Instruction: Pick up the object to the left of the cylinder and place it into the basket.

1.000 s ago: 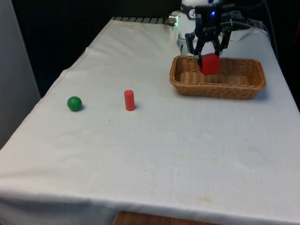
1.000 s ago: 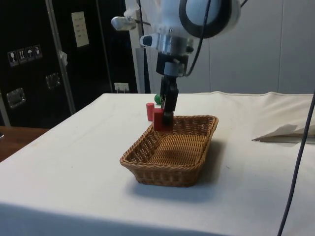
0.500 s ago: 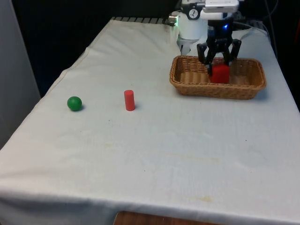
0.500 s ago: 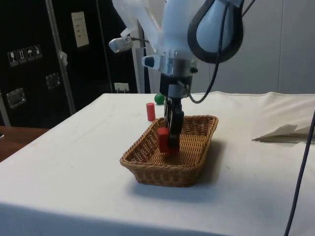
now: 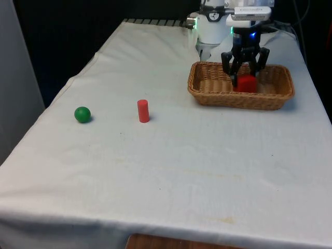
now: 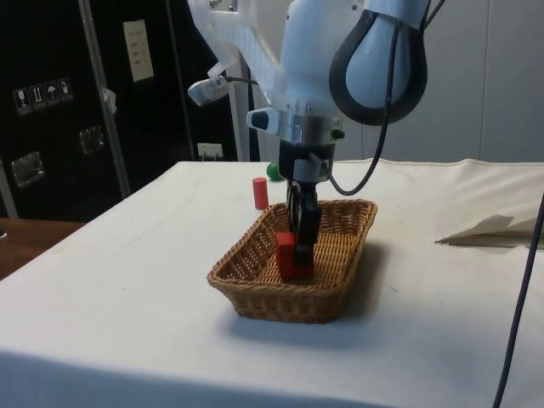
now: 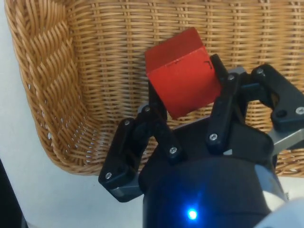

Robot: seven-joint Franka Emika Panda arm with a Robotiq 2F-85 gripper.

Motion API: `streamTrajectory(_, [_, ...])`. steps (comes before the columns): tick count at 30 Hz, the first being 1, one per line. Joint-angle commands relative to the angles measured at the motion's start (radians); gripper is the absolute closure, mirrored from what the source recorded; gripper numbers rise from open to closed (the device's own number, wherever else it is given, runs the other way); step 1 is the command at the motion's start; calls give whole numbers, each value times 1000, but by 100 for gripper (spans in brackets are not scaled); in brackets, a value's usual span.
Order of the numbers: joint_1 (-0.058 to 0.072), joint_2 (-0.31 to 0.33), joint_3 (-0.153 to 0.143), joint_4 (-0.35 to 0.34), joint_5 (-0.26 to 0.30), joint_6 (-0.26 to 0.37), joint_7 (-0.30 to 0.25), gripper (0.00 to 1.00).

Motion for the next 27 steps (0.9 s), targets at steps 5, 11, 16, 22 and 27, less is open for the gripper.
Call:
streamTrajectory(5, [1,1,-1,-1,-1,1,1,74])
streamTrajectory(11, [0,1,-1,-1,0,0,0,9])
streamTrajectory(16, [0,1,0,0,0,-2,0,0])
streamTrajectory(22, [-1,-3,-4,-1,-2,-4,-1,0])
streamTrajectory(27, [-6,-19,-15,-3,-8,-12,-9,0])
